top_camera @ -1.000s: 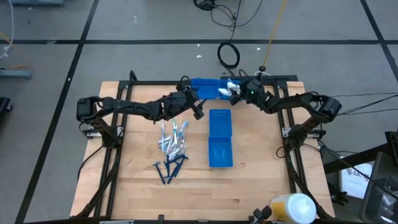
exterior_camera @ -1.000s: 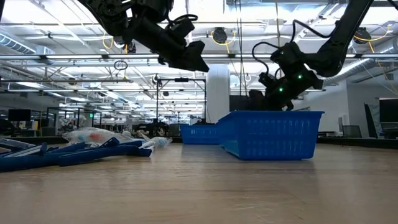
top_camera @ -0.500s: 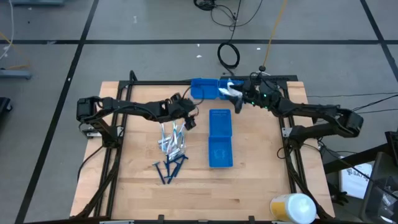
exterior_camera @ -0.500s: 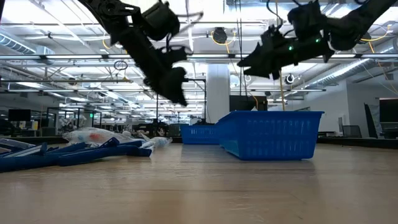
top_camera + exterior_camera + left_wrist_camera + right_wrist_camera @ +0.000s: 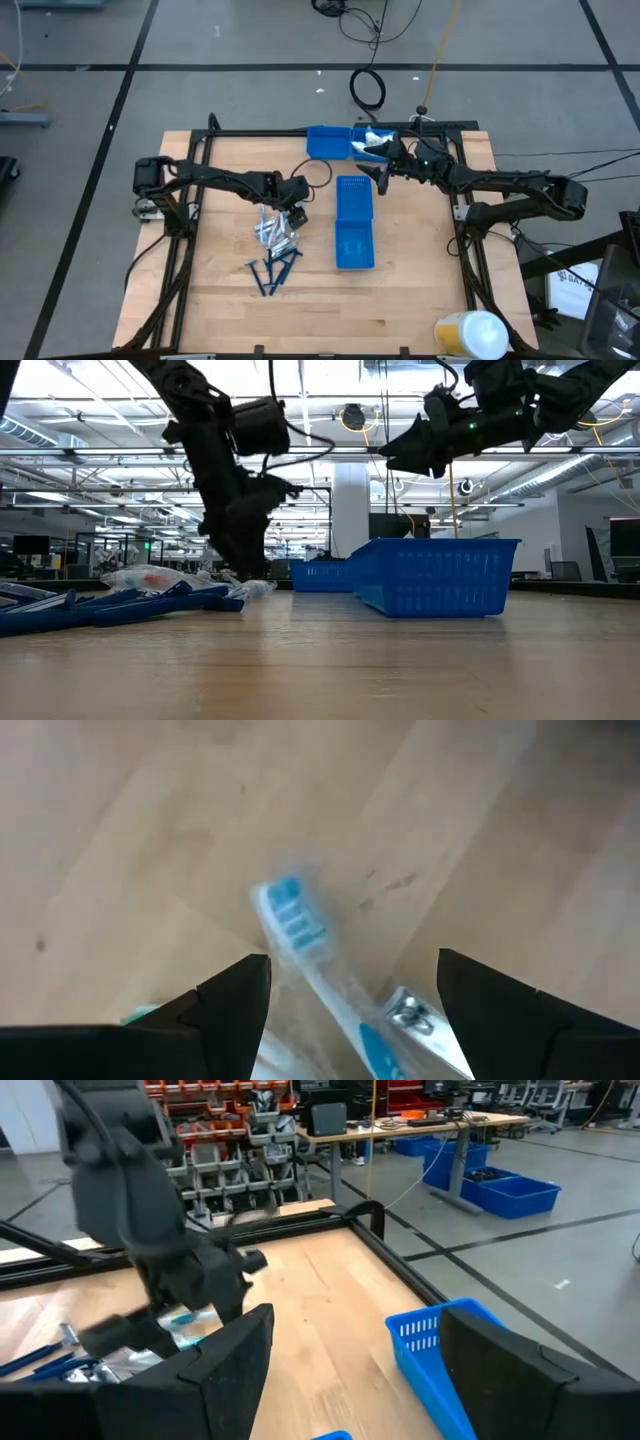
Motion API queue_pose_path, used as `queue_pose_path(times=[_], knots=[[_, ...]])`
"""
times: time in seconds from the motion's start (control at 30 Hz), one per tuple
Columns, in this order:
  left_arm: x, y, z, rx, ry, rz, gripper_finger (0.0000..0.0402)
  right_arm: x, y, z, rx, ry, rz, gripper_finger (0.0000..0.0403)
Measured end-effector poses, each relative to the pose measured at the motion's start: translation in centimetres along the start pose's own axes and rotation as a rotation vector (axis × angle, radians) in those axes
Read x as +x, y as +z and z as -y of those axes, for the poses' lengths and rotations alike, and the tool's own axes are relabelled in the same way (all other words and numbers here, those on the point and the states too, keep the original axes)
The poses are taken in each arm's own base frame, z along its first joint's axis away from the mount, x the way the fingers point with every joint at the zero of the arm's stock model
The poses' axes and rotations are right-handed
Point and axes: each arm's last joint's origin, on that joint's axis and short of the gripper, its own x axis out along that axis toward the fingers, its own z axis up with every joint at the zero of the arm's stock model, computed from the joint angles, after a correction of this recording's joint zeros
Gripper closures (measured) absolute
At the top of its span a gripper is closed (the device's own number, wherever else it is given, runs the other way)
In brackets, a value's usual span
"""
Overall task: Pick & Place Travel size toiletries
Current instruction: Put the blue toothbrush into the top left blue bin
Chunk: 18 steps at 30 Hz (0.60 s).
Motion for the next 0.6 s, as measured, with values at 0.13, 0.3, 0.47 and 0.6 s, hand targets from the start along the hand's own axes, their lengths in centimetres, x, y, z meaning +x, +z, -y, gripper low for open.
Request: queue_pose_path(times=[0.13, 0.3, 0.47, 0.6], knots=[[1.4, -0.3, -0.3, -0.019, 0.053, -0.036, 0.0121, 0.0, 0.0, -0.3, 0.004, 0.011, -0.001, 0.0133], [2.4, -0.3, -1.2, -0.079, 0.099, -0.050, 0.0122, 0.1, 0.0, -0.5, 0.004, 0.019, -0.001, 0.0135], [2.4, -0.2, -1.5, -0.098, 0.049, -0.073, 0.0159, 0.1, 0.0, -0.5, 0.004, 0.020, -0.001, 0.0136], [2.4, -0.2, -1.4, -0.094, 0.035, -0.077, 0.0225, 0.1, 0.0, -0.5, -0.001, 0.020, -0.001, 0.0136]])
